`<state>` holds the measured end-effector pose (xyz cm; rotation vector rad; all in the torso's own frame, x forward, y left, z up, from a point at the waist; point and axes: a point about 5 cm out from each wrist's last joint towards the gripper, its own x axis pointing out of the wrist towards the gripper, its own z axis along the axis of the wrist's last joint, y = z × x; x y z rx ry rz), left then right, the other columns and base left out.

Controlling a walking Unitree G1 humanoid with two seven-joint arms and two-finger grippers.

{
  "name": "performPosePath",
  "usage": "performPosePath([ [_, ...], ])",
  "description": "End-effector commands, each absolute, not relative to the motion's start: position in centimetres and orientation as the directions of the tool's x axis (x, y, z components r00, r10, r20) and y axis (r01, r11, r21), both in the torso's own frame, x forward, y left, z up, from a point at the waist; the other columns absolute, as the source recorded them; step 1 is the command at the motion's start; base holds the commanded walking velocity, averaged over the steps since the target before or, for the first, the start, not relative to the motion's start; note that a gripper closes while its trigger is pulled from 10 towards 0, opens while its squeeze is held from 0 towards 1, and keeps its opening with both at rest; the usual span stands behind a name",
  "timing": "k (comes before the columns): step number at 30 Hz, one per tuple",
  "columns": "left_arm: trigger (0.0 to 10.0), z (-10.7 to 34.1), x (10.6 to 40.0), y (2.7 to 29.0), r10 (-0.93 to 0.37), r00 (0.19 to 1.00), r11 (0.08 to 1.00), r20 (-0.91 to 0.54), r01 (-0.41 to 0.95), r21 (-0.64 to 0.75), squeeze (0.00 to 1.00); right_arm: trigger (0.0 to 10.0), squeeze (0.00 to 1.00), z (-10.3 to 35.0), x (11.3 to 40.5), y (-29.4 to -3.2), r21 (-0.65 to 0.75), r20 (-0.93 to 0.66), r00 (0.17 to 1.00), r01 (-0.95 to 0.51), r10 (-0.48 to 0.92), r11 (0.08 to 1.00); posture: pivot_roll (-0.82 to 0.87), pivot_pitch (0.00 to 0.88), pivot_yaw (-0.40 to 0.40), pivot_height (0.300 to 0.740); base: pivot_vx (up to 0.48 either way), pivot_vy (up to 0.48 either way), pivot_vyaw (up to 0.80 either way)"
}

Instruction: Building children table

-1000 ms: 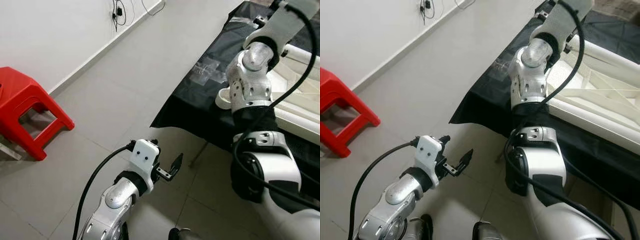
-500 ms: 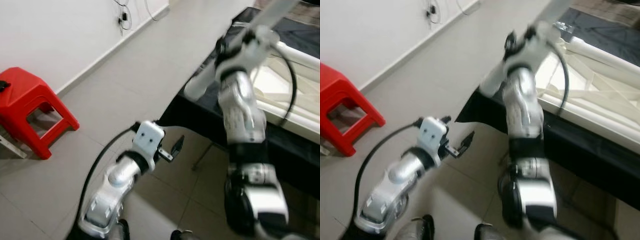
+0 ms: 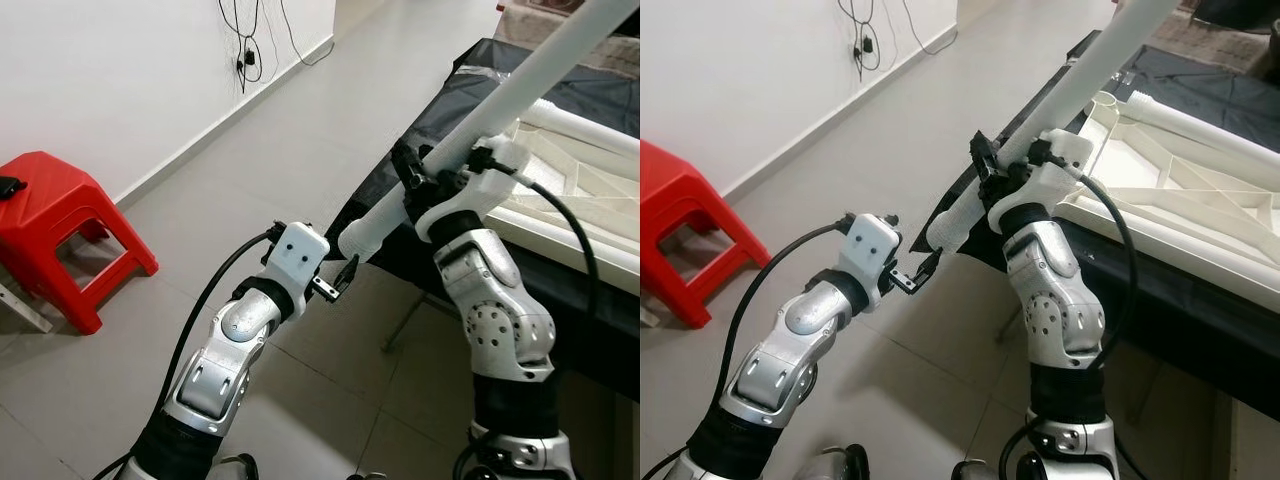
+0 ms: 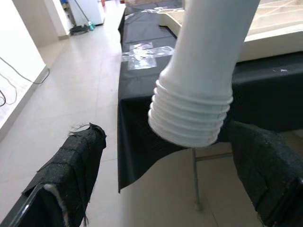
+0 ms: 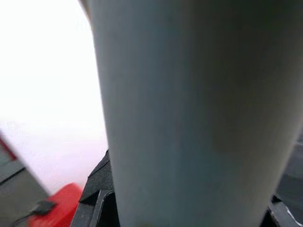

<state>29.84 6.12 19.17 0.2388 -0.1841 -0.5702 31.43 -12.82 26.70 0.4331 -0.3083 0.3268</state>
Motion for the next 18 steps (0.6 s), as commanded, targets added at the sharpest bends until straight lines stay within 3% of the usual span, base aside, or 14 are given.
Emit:
performPosePath([
  [1,10.0,18.7,29.8,6.0,-0.568,0.818,0.804,0.093,0.527,0.275,0.0,10.0,0.0,26.7,30.9,-12.3,0.355,0.359,0.889,-0.412,0.285,0.839,0.04,0.143,-0.063,0.74,0.0,0.0,0.0],
  [8,10.0,17.9,29.9,5.9,-0.59,0.804,0.789,0.073,0.556,0.26,0.0,10.0,0.0,26.2,29.4,-11.0,0.344,0.348,0.848,-0.512,0.399,0.787,0.04,0.146,-0.059,0.74,0.0,0.0,0.0],
  [18,9.8,17.5,30.0,5.8,-0.598,0.798,0.784,0.068,0.566,0.254,0.0,10.0,0.0,25.7,28.4,-10.0,0.339,0.323,0.827,-0.555,0.46,0.76,0.04,0.145,-0.058,0.74,0.0,0.0,0.0],
])
